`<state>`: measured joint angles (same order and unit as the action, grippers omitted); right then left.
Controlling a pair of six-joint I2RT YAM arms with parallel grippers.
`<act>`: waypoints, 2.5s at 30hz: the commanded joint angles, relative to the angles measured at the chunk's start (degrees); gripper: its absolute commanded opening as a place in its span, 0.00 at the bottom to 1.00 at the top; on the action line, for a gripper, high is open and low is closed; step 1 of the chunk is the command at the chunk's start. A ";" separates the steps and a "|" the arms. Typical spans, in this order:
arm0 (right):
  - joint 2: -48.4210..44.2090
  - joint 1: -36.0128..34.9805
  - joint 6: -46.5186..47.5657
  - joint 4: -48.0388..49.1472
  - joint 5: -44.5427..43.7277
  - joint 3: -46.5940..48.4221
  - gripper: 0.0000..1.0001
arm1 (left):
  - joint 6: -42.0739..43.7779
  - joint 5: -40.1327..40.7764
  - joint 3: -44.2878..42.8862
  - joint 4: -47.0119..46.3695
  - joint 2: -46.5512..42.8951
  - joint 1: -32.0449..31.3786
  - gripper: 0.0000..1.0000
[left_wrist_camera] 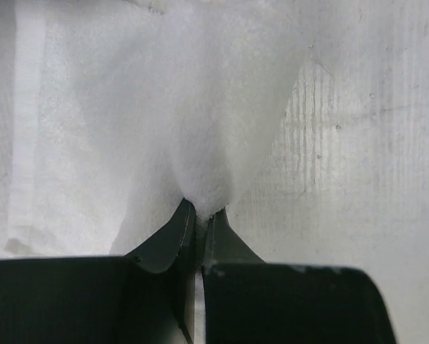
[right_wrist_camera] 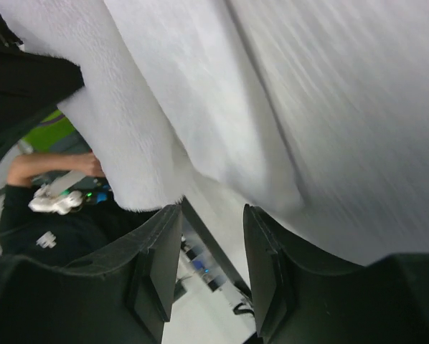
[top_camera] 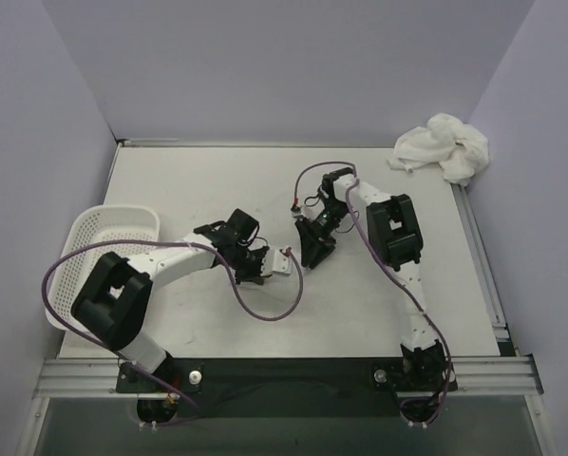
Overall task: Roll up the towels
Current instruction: Roll the towel
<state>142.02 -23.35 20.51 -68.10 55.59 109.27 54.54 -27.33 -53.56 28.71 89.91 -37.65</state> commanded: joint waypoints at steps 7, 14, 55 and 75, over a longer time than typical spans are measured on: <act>-25.44 7.35 -8.46 13.06 -2.96 -10.73 0.40 | -8.75 -16.69 -18.93 26.12 18.79 8.19 0.00; -39.00 7.19 -7.60 22.82 -5.14 -24.00 0.43 | -4.90 -24.51 -44.59 47.36 42.85 13.73 0.00; -39.36 -25.61 16.85 48.60 -38.12 -45.38 0.00 | 0.65 -32.06 -44.89 50.14 43.88 20.93 0.37; -17.50 -11.90 7.97 17.75 -3.13 -20.69 0.00 | -13.01 -21.02 -20.91 14.36 -4.10 44.59 0.54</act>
<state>118.39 -36.45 29.82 -38.74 45.89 86.98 37.89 -51.90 -78.50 49.17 94.02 6.48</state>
